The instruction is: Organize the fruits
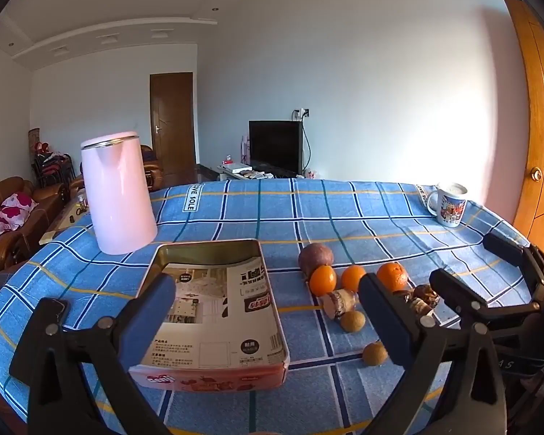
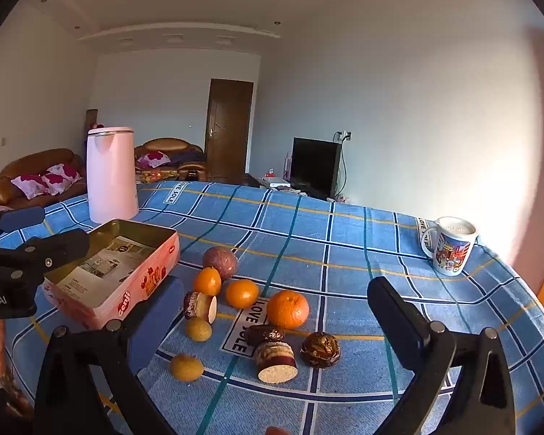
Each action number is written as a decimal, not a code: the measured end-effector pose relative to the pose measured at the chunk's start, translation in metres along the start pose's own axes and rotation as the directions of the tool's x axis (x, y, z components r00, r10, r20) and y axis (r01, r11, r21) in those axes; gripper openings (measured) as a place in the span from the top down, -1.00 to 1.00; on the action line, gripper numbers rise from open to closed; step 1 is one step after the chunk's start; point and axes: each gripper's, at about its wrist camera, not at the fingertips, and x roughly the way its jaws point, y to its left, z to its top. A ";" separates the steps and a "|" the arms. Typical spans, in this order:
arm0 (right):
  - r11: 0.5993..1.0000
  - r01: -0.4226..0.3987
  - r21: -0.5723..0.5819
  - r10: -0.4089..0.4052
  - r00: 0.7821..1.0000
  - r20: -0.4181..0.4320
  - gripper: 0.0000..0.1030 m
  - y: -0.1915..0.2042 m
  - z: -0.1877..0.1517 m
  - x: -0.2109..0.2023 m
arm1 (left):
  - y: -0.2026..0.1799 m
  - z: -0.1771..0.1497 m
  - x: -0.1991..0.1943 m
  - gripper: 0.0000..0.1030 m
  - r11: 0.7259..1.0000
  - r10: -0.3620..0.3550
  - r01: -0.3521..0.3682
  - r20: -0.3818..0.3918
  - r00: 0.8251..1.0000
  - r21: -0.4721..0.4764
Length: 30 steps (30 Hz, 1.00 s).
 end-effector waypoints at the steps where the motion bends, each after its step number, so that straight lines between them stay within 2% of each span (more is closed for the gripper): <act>1: 1.000 -0.002 0.002 0.002 1.000 -0.003 -0.98 0.000 0.000 0.000 | 0.001 0.000 0.001 -1.00 1.000 -0.002 0.002 -0.001 1.000 -0.002; 7: 0.999 -0.010 0.033 0.011 1.000 -0.016 -0.98 -0.006 -0.007 -0.001 | 0.007 -0.004 0.000 -1.00 1.000 -0.007 0.007 0.005 1.000 -0.005; 15: 0.998 -0.004 0.067 0.004 1.000 -0.006 -0.98 -0.009 -0.010 -0.006 | -0.008 -0.005 0.000 -1.00 1.000 0.001 -0.002 0.007 1.000 0.026; 30: 0.997 -0.008 0.072 0.008 1.000 -0.007 -0.98 -0.005 -0.011 -0.007 | -0.011 -0.007 0.000 -1.00 1.000 0.000 -0.001 0.008 1.000 0.030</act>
